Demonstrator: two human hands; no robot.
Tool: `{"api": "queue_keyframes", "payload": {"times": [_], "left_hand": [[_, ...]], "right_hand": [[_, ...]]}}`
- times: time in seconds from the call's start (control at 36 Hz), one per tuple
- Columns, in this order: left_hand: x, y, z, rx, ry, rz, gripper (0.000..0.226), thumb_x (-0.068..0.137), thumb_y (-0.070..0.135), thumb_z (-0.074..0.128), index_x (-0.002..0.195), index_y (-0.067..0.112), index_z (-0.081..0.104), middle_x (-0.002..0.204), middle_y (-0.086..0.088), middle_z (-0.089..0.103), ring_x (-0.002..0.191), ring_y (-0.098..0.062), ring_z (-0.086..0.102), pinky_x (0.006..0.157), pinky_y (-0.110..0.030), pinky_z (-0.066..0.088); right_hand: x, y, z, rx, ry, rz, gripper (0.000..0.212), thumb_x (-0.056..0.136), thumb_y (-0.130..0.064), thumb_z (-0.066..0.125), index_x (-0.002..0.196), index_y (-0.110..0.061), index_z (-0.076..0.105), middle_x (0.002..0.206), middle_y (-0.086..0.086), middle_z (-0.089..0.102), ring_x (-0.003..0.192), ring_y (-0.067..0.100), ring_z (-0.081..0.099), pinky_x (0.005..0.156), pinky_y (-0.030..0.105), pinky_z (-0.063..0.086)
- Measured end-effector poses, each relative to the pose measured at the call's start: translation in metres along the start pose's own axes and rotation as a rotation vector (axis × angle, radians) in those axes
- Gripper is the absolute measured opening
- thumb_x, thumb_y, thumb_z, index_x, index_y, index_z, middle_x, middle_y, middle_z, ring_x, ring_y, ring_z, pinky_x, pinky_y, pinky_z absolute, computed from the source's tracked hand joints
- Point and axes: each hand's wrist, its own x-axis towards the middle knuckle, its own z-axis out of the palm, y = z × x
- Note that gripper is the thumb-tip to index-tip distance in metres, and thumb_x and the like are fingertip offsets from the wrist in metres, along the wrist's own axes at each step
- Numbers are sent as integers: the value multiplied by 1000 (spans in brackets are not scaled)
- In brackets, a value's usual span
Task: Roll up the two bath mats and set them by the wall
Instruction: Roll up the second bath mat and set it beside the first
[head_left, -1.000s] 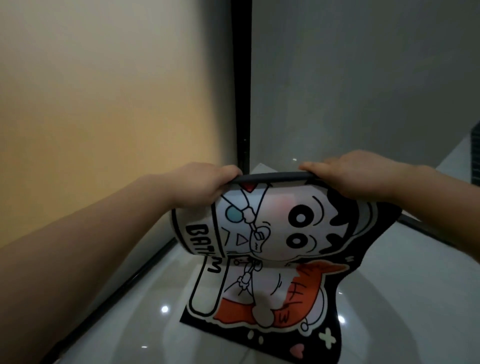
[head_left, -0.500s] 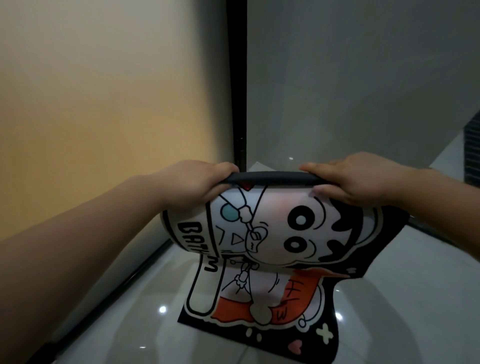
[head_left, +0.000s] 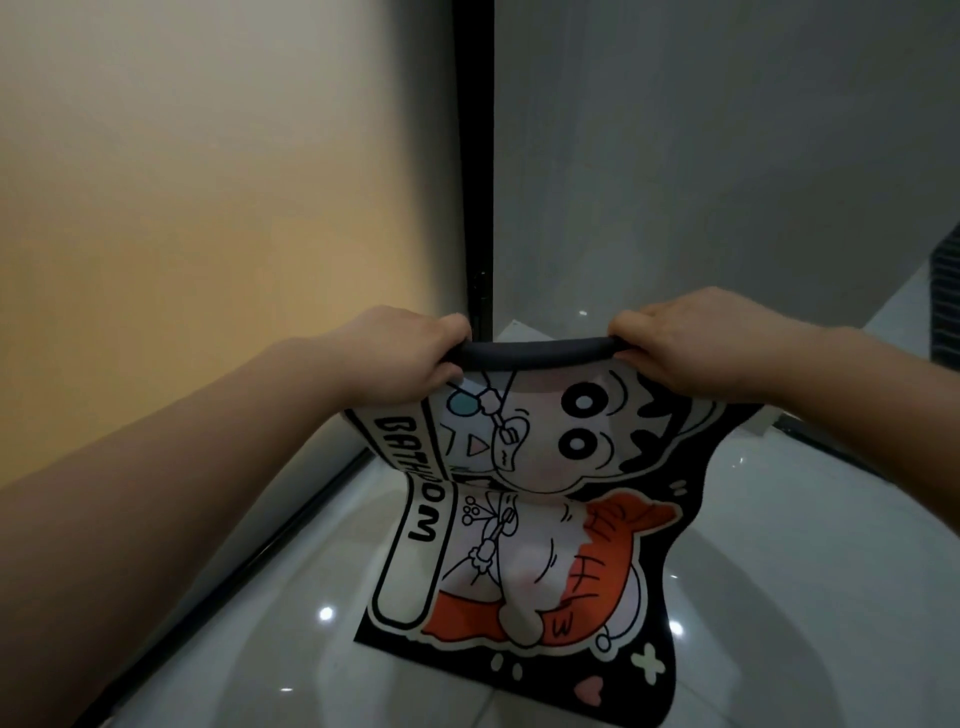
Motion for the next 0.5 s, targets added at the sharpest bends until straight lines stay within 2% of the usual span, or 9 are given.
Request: {"api": "queue_keyframes", "payload": {"times": [0.08,0.17,0.25,0.31,0.36,0.44,0.5], "left_hand": [[1,0,-2,19,9,9,15,95,33,46,101,22,38,65,5,43,65,-24,46,63,-34,37],[1,1,-2,-39,0,-1,10,94,26,44,94,23,35,68,0,48,65,-25,49,62,-38,41],[2,3,1,-43,12,-13,7,94,20,41,99,22,36,69,-2,51,62,-23,49,60,-40,43],[3,4,2,-29,14,-9,16,92,18,42,108,22,38,67,0,50,60,-21,49,59,-38,41],[5,7,0,-9,-10,17,21,90,17,44,109,25,41,66,4,48,65,-22,51,60,-35,39],[8,11,-2,-26,-36,3,16,87,12,44,92,27,40,68,5,47,71,-23,50,63,-33,39],[9,13,-2,-51,-23,-26,19,85,8,45,89,26,41,76,0,54,74,-23,53,65,-37,44]], "right_hand": [[3,-4,-3,103,-67,50,15,99,-32,36,98,-18,42,90,2,55,73,22,51,67,38,46],[4,-7,-1,152,-109,91,10,97,-26,38,95,-17,37,77,6,55,68,26,52,65,43,49],[4,-7,3,4,-35,13,15,97,-27,36,109,-18,39,78,3,59,64,24,53,56,36,44],[3,-4,3,-84,1,-32,22,96,-30,35,116,-21,41,84,3,62,67,25,57,55,32,37],[3,-6,2,-121,1,-55,18,94,-30,39,108,-19,43,83,2,61,66,24,53,55,32,35],[5,-15,1,-31,-56,9,10,92,-20,42,91,-19,33,80,2,52,62,21,45,52,32,34],[6,-18,3,30,-109,80,12,91,-13,43,94,-18,33,75,1,51,58,18,46,47,32,35]]}}
